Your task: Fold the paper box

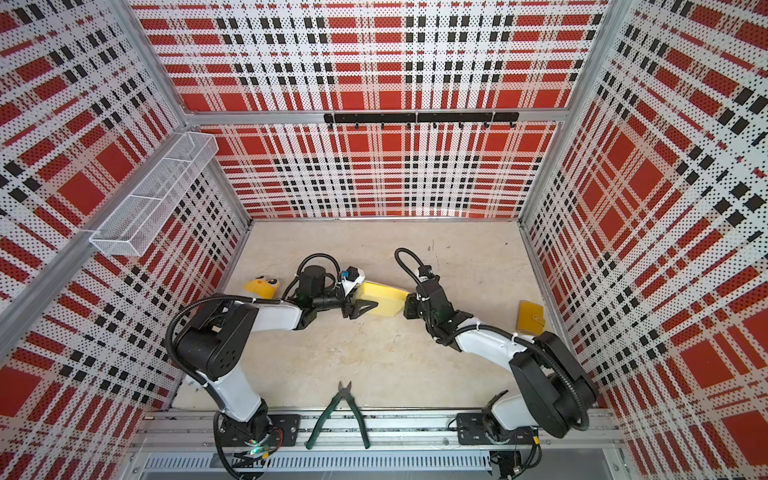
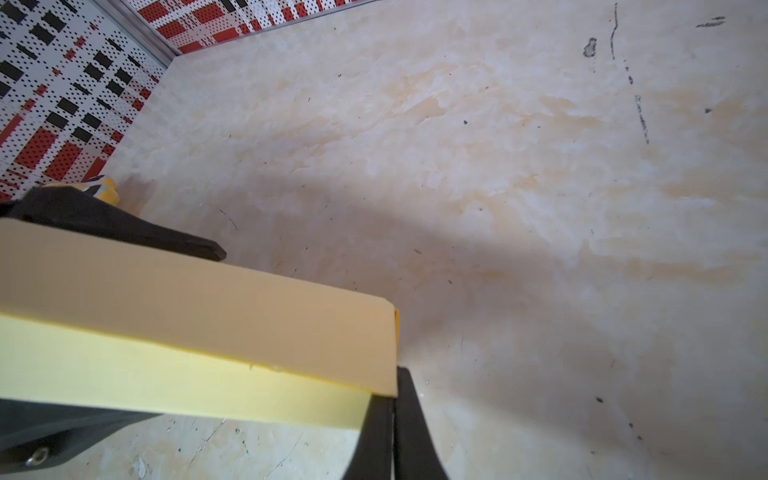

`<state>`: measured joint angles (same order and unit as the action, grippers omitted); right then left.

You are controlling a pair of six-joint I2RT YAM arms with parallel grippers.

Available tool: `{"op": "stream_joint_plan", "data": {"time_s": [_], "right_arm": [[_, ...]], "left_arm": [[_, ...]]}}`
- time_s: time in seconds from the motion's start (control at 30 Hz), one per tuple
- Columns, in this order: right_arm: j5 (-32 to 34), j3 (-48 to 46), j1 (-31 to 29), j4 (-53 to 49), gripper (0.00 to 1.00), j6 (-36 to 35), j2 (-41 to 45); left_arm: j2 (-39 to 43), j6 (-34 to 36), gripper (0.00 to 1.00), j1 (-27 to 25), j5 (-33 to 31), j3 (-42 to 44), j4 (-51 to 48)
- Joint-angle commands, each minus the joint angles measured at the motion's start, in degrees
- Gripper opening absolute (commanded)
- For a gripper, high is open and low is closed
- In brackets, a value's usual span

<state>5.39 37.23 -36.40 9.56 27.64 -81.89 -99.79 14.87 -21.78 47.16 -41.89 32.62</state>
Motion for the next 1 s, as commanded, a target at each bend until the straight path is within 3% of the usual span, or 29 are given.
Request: {"op": "stream_joint_plan", "data": {"time_s": [0.0, 0.1, 0.27, 0.3, 0.33, 0.4, 0.63, 0.7, 0.8, 0.9, 0.97], "right_arm": [[1.66, -0.57, -1.68, -5.87, 0.0, 0.21, -3.04], [2.94, 0.35, -2.57, -5.56, 0.0, 0.17, -3.71], [3.2, 2.34, -3.4, -4.89, 0.0, -0.02, -5.22], [3.27, 3.1, -3.55, -5.11, 0.0, -0.14, -5.68], [3.15, 3.76, -3.69, -5.44, 0.0, -0.39, -6.03], [3.65, 5.16, -4.09, -6.37, 0.0, -0.77, -6.57], [3.71, 7.07, -4.29, -6.27, 0.0, -1.42, -7.94], [3.62, 7.62, -4.38, -6.09, 0.0, -1.44, -8.7], [3.51, 8.51, -4.7, -6.03, 0.0, -1.45, -9.6], [3.65, 9.08, -4.9, -6.06, 0.0, -1.38, -10.12], [3.64, 9.14, -4.93, -5.87, 0.0, -1.35, -10.31]], "left_arm": [[4.75, 1.18, 0.78, 2.75, -3.04, 1.26, -2.62], [6.31, -3.01, 0.79, 5.85, -3.26, 2.16, -1.15], [8.21, -1.65, 0.83, 5.73, -0.4, 1.92, -2.27], [9.2, -2.14, 0.86, 6.0, 0.48, 1.74, -2.64], [10.11, -2.96, 1.0, 6.54, 1.39, 1.56, -3.04], [12.05, -4.36, 1.0, 7.74, 4.92, 0.67, -3.15], [17.29, -7.3, 0.99, 15.55, 8.25, -9.9, -24.17], [17.77, -0.23, 0.99, 15.28, 6.47, -16.34, -39.41], [16.89, 21.04, 1.0, 11.76, 0.28, -28.11, -67.61], [16.48, 23.6, 0.99, 11.24, -4.06, -33.3, -75.95], [16.4, 27.68, 0.93, 9.16, -7.86, -35.63, -79.63]]}}
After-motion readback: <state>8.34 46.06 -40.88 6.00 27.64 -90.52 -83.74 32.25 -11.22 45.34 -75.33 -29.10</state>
